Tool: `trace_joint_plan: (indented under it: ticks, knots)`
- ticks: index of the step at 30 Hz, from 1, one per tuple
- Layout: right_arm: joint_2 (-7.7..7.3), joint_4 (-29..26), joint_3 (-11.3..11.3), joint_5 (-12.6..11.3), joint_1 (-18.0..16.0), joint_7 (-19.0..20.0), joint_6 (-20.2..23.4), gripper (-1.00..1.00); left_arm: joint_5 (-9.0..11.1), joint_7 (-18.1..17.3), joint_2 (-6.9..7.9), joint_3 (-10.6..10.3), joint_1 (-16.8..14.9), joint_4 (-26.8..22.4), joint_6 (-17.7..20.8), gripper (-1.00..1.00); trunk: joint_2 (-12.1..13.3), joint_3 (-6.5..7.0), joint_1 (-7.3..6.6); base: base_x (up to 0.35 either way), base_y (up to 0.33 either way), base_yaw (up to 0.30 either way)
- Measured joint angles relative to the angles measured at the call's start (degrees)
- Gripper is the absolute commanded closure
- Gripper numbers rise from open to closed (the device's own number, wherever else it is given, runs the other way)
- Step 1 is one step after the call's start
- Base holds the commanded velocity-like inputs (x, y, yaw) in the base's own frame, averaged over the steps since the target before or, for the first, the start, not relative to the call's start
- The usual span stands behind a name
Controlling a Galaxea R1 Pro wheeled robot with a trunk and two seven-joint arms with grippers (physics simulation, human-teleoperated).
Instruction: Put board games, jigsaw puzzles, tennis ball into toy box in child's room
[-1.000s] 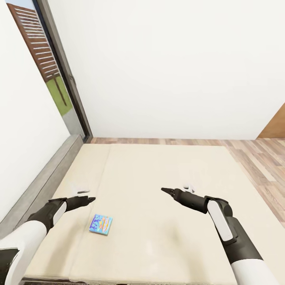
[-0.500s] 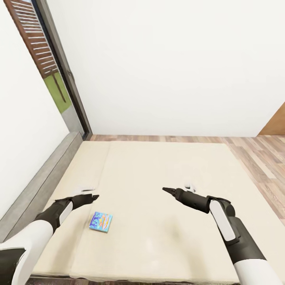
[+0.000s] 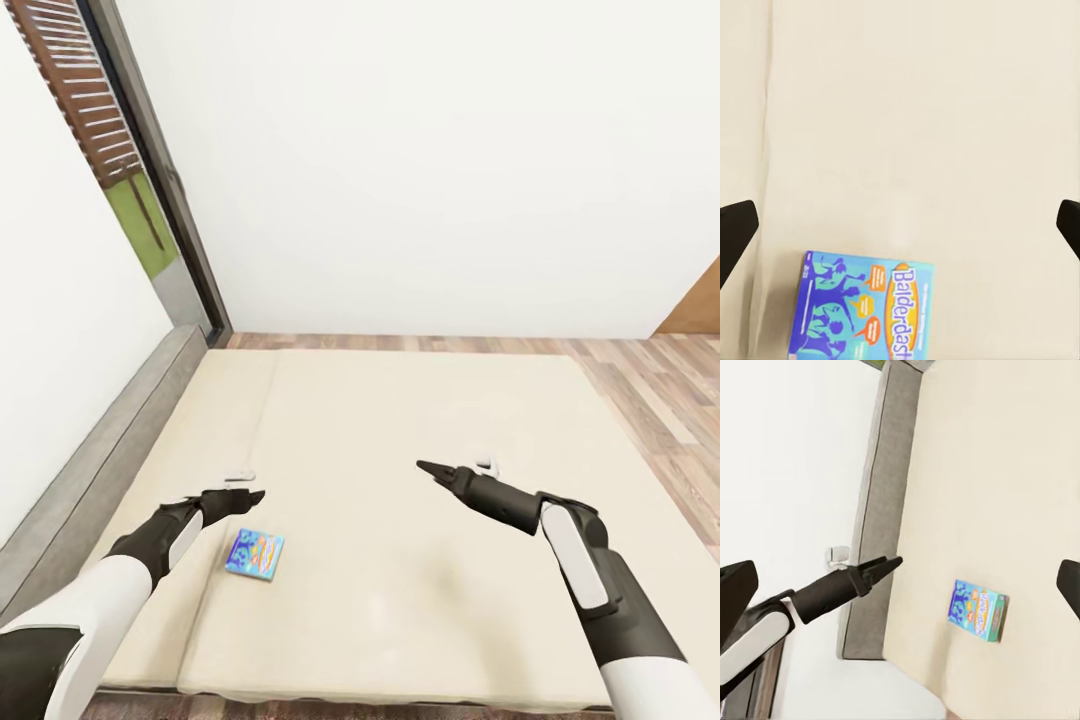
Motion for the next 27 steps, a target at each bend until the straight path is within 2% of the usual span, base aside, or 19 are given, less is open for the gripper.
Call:
trace_joint_plan:
  ticks: [3, 9, 19, 27]
  knots:
    - [-0.06, -0.4, -0.6, 0.1, 0.3, 2.1, 0.0, -1.0, 0.0, 0.0, 0.03, -0.1, 0.0, 0.0, 0.0, -1.0, 0.0, -0.28, 0.0, 0.0, 0.0, 0.0]
    - [-0.18, -0.9, -2.4, -0.3, 2.4, 3.8, 0.1, -1.0, 0.1, -0.1, 0.21, 0.1, 0.0, 0.1, 0.3, -1.0, 0.0, -0.85, 0.0, 0.0, 0.0, 0.0]
    - [0.38, -2.4, -2.7, 0.2, 3.2, 3.6, 0.1, -1.0, 0.3, -0.5, 0.43, 0.3, 0.0, 0.2, 0.4, -1.0, 0.0, -1.79, 0.0, 0.0, 0.0, 0.001]
    - [-0.14, -1.9, -3.0, 0.3, 3.2, 3.6, 0.1, -1.0, 0.3, -0.6, 0.47, 0.3, 0.0, 0.2, 0.4, -1.0, 0.0, -2.55, 0.0, 0.0, 0.0, 0.061]
